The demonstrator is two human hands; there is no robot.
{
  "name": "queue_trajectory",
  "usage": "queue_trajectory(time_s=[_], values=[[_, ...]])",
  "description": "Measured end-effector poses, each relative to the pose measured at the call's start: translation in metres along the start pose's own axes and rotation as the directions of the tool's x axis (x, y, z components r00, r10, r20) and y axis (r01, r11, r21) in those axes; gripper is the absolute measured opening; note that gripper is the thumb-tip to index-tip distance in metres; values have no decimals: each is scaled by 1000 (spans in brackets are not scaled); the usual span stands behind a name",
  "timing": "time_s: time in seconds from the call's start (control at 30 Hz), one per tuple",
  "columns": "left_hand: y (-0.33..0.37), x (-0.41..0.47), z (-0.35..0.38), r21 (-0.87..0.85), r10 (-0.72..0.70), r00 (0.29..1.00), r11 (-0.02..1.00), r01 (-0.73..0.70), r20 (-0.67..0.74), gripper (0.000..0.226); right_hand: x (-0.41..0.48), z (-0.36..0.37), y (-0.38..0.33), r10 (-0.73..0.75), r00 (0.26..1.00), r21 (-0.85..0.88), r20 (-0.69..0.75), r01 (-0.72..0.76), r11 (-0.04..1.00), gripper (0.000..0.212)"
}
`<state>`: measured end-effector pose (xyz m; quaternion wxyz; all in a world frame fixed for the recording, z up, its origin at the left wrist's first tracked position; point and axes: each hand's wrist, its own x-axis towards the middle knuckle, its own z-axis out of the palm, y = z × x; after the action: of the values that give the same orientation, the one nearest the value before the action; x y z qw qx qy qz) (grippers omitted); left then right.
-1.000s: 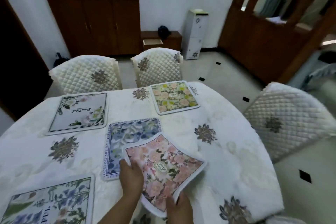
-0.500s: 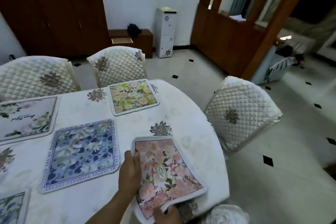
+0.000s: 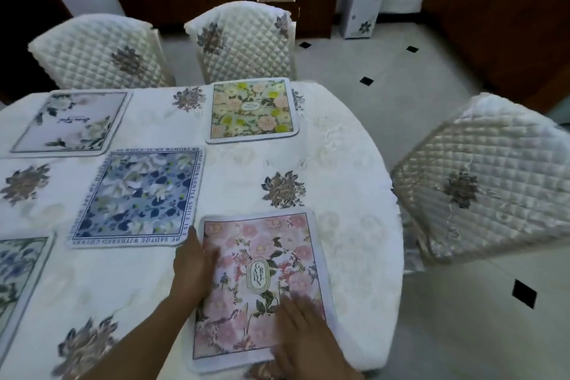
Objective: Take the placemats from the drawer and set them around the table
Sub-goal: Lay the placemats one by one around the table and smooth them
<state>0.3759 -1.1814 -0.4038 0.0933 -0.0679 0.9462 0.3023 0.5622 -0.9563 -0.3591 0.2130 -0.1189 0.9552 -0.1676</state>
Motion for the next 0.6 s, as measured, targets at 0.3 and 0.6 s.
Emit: queue_trajectory(time_s=[0.3,0.6], values=[[-24,2,25,334,156,987,933,-134,-41,78,83,-7,123,-152,982,-174,-112,131,976,72],[-33,9,28,400,216,975,899,-179,-50,72,205,-63,159,-128,976,-272,-175,77,959,70]])
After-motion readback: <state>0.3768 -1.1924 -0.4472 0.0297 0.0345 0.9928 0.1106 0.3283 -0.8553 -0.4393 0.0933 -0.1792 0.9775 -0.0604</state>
